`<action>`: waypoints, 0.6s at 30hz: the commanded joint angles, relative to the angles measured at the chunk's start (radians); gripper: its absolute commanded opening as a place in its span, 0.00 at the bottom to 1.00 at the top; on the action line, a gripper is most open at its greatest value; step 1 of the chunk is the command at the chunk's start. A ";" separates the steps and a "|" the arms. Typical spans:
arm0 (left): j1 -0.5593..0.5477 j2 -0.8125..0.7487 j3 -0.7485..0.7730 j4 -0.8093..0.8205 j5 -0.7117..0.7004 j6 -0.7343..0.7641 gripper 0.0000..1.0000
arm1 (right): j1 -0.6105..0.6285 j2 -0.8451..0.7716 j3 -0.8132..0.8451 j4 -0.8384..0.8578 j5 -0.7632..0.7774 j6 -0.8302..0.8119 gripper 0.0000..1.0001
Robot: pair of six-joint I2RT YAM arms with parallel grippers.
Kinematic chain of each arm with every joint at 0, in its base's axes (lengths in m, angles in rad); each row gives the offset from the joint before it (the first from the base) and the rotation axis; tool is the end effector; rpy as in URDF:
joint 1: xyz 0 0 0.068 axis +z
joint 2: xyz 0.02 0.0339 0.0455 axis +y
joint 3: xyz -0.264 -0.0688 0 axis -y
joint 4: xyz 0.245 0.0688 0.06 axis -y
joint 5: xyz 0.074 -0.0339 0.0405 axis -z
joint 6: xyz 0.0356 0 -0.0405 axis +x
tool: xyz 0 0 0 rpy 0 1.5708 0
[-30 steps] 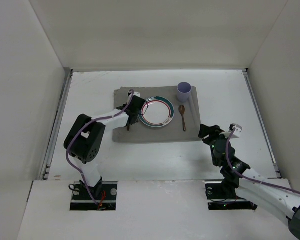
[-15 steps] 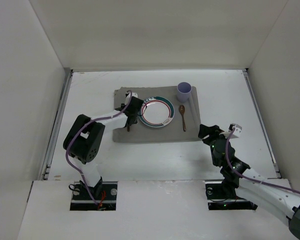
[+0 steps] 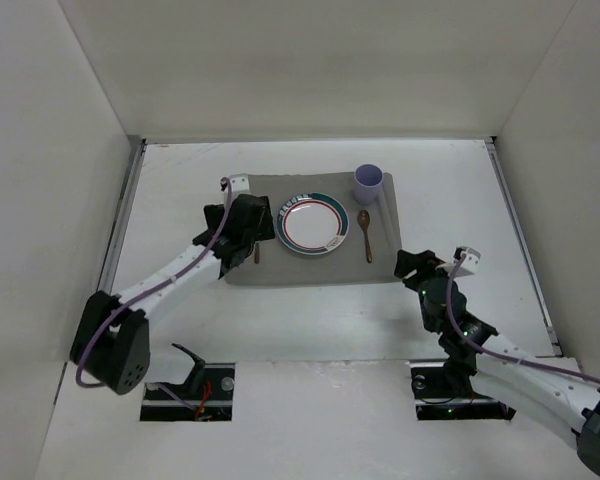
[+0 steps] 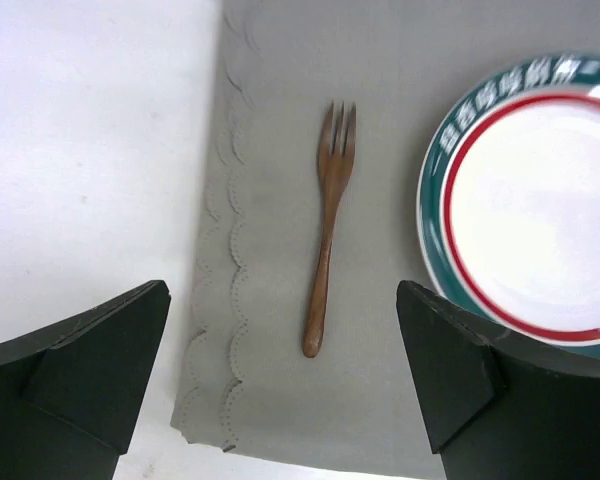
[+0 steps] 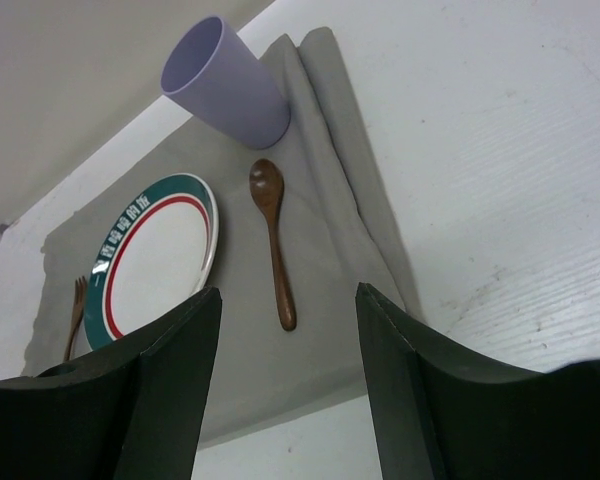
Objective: Set the dinner table for one person
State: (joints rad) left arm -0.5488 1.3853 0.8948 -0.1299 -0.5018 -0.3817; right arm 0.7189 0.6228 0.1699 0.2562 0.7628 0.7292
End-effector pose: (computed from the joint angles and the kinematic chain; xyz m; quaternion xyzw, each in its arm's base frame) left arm 0.2660 -0.1426 0.2493 -0.0413 0.8678 -0.0015 0.4951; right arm 0.1290 0.0802 0.1947 0.2398 0.7163 0.1744 0.6316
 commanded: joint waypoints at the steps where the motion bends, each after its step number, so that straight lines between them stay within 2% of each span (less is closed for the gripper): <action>1: 0.008 -0.130 -0.068 0.010 -0.055 -0.075 1.00 | -0.005 0.009 0.049 0.066 -0.010 -0.010 0.62; 4: 0.036 -0.241 -0.140 0.021 -0.102 -0.130 1.00 | -0.008 0.015 0.049 0.069 -0.011 -0.011 0.62; 8: 0.115 -0.367 -0.244 0.030 -0.098 -0.204 1.00 | -0.006 0.020 0.049 0.069 -0.013 -0.007 0.62; 13: 0.278 -0.518 -0.394 -0.008 -0.061 -0.348 1.00 | -0.008 0.041 0.049 0.077 -0.019 -0.002 0.62; 18: 0.437 -0.560 -0.462 -0.115 -0.040 -0.462 1.00 | -0.009 0.055 0.051 0.081 -0.028 -0.001 0.62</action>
State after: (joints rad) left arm -0.1680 0.8433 0.4587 -0.1822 -0.5522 -0.7349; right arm 0.7181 0.6708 0.1753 0.2775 0.7437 0.7296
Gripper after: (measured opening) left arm 0.997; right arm 0.623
